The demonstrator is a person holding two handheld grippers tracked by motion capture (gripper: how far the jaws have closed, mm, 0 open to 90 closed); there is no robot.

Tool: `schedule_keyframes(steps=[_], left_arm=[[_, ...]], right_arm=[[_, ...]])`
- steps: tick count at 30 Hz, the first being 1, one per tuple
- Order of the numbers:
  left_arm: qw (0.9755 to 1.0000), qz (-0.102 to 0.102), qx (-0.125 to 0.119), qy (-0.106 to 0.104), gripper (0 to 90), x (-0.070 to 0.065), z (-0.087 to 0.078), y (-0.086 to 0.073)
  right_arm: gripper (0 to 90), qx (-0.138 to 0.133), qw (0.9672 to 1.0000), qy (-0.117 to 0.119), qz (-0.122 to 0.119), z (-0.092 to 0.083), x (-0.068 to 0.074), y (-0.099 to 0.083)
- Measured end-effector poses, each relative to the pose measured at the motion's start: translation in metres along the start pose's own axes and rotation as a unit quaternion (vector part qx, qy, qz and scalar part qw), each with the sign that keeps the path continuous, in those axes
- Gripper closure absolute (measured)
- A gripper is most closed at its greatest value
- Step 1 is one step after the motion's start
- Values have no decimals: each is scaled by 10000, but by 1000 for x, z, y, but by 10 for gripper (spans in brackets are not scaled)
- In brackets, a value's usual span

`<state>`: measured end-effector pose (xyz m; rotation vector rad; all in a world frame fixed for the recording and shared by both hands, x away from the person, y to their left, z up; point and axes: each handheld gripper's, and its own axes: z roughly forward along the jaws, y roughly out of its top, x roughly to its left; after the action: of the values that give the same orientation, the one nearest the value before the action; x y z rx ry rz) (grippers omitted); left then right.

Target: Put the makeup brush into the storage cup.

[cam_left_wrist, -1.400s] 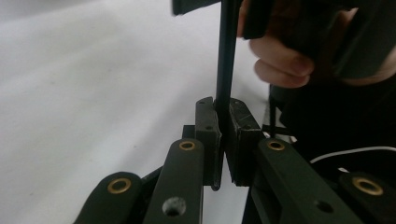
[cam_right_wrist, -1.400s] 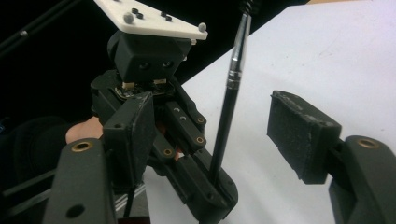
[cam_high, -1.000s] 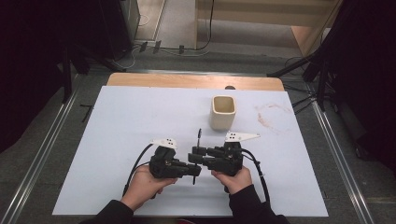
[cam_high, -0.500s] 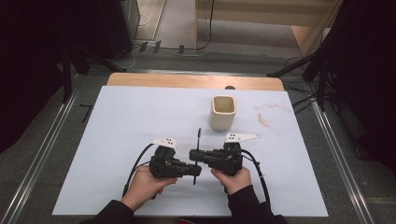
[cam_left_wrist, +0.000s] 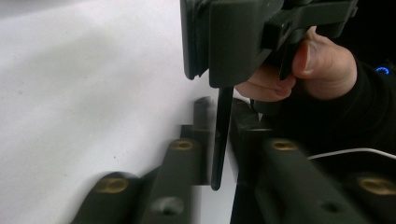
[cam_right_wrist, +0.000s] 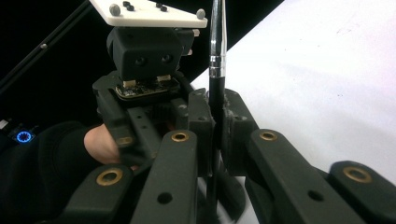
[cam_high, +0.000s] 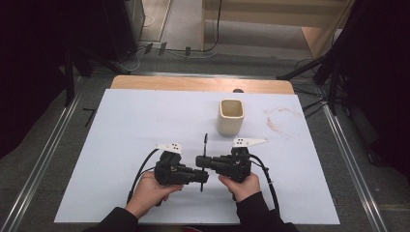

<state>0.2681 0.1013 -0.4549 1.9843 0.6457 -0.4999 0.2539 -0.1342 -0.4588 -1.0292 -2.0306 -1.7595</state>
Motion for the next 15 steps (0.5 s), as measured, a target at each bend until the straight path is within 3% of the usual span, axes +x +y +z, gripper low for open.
schedule_keyframes(steps=[2,3,5,7,13,15], left_arm=[[10000,51,-32,-40,693,0,-1,0],[9999,79,-50,-42,579,0,-1,0],[9999,116,-23,-40,566,0,-1,0],[9998,186,22,3,460,0,0,-1],[9991,330,39,265,458,-2,-1,-2],[9986,410,2,320,350,-2,-2,-3]], right_arm=[[858,6,10000,-14,3,0,0,0],[857,19,10000,-31,-13,0,1,0],[857,41,10000,-40,-25,-1,1,1],[857,63,9999,-72,-49,-1,1,1],[858,104,9998,-108,-88,-2,1,1],[857,120,9998,-123,-90,-2,1,1]])
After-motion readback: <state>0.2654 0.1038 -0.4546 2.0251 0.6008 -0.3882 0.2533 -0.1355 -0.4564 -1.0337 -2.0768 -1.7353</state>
